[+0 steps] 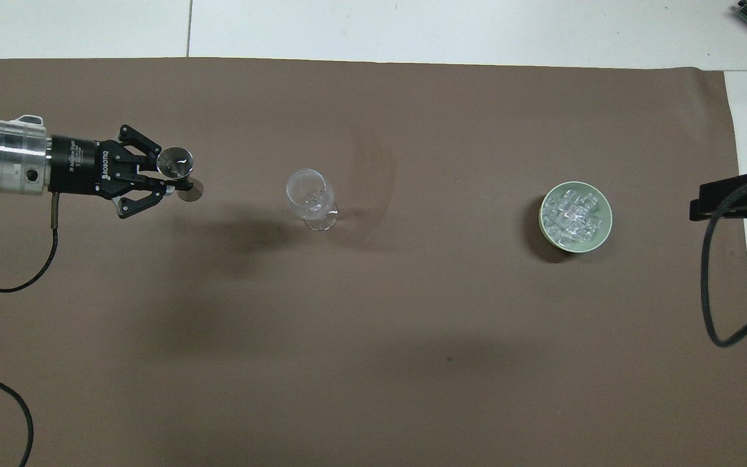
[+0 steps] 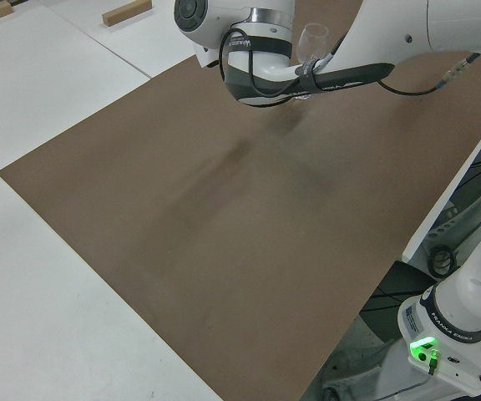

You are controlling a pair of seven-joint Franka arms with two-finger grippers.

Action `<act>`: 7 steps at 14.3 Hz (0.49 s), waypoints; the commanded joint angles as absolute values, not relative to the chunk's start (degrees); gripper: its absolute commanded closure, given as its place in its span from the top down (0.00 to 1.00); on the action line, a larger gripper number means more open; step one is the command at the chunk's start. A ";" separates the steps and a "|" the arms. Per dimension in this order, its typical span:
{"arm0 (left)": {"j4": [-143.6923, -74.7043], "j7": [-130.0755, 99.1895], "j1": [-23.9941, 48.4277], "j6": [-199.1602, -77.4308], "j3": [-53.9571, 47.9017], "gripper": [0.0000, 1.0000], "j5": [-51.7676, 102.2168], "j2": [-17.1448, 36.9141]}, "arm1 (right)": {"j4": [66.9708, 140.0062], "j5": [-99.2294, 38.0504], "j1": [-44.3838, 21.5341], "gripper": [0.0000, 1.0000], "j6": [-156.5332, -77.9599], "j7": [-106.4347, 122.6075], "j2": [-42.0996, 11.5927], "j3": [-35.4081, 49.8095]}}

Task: Pour wine and add ice with both arms
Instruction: 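Lift the jigger with the left gripper and carry it toward the clear glass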

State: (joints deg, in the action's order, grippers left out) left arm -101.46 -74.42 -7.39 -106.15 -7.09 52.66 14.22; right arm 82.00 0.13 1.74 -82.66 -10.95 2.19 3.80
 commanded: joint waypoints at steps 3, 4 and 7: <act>-99.24 -82.78 -1.51 -109.42 -6.24 0.00 47.56 12.30 | 83.06 -1.14 2.72 1.00 -82.27 -9.93 3.25 4.13; -98.10 -83.75 -0.54 -109.77 -6.24 0.00 45.98 12.30 | 83.06 -1.14 2.72 1.00 -82.35 -9.93 3.25 4.13; -97.03 -85.33 3.93 -113.36 -6.33 0.00 41.68 12.57 | 83.06 -1.23 2.72 1.00 -82.27 -9.93 3.25 4.13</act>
State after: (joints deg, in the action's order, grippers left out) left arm -97.62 -82.96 0.30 -110.35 -7.14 44.72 12.72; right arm 82.00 0.13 1.74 -82.66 -10.95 2.19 3.80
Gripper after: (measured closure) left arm 0.780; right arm 0.000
